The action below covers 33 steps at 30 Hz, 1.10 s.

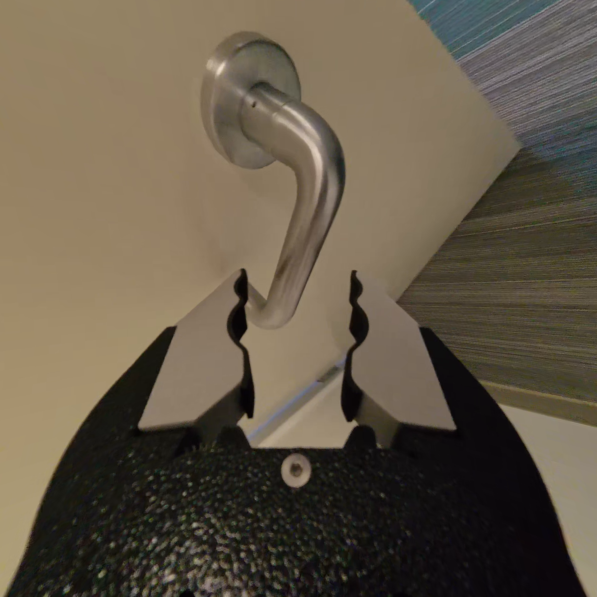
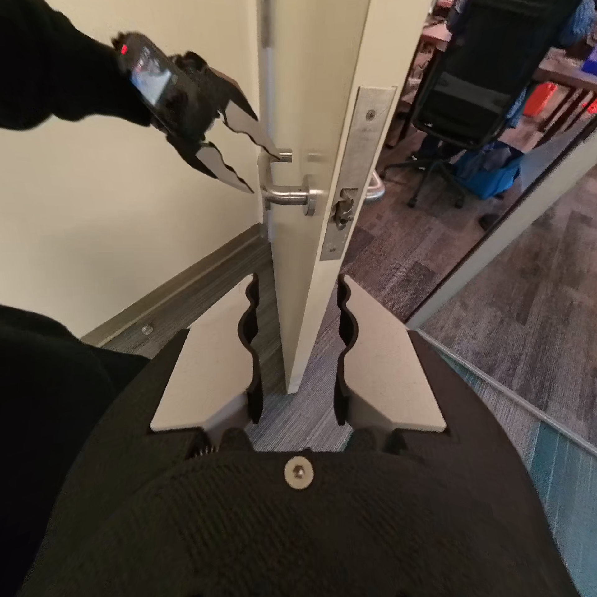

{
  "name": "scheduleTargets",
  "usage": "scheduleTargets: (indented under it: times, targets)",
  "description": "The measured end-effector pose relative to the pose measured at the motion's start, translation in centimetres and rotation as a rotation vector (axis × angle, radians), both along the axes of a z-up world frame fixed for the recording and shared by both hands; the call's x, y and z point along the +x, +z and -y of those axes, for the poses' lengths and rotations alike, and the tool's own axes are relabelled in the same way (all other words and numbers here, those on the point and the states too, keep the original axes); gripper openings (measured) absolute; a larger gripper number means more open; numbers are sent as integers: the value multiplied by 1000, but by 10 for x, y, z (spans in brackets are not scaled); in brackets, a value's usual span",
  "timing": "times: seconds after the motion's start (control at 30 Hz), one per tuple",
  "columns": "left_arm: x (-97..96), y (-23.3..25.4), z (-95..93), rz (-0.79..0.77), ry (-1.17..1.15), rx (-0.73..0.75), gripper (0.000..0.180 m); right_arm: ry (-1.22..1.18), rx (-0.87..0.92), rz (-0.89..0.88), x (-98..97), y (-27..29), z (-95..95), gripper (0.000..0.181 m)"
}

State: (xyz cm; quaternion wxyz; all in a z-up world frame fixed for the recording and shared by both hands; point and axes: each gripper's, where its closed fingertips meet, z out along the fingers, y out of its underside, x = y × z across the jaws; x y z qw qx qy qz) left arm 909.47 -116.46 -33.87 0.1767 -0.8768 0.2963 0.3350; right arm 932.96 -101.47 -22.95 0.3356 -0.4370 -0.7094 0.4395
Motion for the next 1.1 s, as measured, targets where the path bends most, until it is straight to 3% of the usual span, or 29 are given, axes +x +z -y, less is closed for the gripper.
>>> scheduleTargets:
  times: [0.07,0.13,0.47,1.1]
  targets:
    - [-30,-9,-23,-103,22,-13,45,-27,18,8,-7,-2,-12,47]
    - [-53,-15,-44,-129,22,-5,17,-55,30,15,-15,-4,-25,47]
    - [-109,-11,-138,-192,-84,30,13,-255,19,44,-81,-7,-94,46]
    - [-263,-1,-268,-221,209,4,12,-394,38,78,-145,-12,-216,42]
